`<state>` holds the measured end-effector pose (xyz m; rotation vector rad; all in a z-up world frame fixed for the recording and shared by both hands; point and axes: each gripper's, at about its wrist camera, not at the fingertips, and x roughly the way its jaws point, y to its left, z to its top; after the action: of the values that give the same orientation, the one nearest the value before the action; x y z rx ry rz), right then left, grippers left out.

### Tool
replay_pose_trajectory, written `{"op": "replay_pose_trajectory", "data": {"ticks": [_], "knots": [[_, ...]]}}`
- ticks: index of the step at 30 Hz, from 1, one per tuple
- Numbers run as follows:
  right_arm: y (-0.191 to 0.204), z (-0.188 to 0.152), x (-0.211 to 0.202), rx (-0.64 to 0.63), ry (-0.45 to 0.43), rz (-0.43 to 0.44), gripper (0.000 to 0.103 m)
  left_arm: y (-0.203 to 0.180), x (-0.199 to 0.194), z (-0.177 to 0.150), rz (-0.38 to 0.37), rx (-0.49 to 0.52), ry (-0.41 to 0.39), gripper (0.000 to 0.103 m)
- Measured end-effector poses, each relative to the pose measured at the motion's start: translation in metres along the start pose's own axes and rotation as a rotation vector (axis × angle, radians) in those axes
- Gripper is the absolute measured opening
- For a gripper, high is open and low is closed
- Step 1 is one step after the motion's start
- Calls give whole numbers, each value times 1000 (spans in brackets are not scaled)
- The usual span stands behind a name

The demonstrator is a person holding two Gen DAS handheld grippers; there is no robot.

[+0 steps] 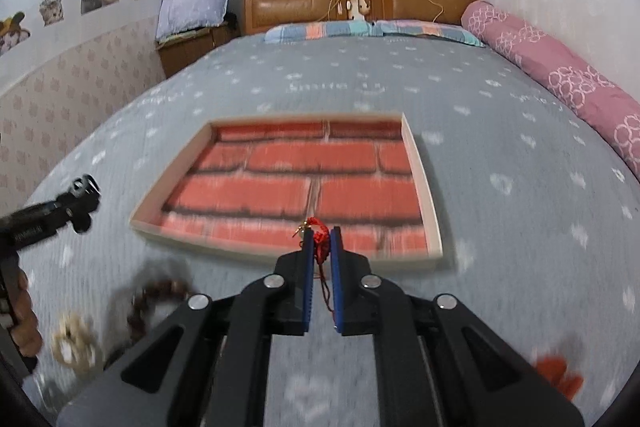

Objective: Organize jewelry
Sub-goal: 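Close the left tool on the claw clip while the right tool grips the red charm, then carry both held items over the brick-lined tray and lower them in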

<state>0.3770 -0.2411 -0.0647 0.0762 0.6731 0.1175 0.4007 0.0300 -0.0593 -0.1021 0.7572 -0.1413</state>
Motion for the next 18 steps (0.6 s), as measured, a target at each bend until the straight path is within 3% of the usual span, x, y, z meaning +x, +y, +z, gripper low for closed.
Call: {"op": "replay_pose_trajectory", "data": {"ticks": [7, 13, 18], "knots": [[-10, 59, 50, 35, -51, 1, 8, -43, 37, 58, 0, 62, -78, 49], [-22, 81, 99, 79, -66, -37, 8, -62, 67, 85, -46, 69, -95, 49], [-23, 97, 122, 76, -76, -85, 8, -68, 102, 97, -41, 50, -34, 49]]}}
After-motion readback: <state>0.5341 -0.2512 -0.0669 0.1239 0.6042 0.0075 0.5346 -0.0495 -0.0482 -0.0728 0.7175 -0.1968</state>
